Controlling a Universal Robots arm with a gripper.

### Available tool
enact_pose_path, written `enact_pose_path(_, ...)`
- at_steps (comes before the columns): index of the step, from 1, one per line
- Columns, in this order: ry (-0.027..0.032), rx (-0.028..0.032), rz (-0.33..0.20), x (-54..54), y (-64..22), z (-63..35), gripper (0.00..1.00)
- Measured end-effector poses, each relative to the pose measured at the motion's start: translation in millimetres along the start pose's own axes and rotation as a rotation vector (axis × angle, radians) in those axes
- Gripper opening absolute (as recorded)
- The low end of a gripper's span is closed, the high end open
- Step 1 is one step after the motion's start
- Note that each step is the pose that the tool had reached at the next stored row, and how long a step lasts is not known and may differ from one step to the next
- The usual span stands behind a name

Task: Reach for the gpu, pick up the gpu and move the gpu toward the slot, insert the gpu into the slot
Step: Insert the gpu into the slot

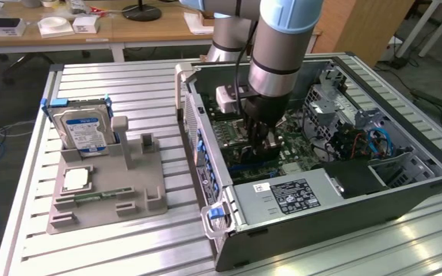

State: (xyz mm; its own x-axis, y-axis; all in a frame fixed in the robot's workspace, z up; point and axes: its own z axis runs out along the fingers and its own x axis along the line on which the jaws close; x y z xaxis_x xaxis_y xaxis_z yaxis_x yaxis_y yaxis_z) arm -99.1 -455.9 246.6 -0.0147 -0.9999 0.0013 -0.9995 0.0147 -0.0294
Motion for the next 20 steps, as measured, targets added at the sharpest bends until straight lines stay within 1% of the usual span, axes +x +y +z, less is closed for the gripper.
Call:
enact_pose_path(13, 0.0002, -0.0002, 0.0, 0.0, 0.2, 5.8, 0.26)
enact_pose_path(20, 0.0001, -0.0001, 0.0, 0.0, 0.2, 6.1, 0.26)
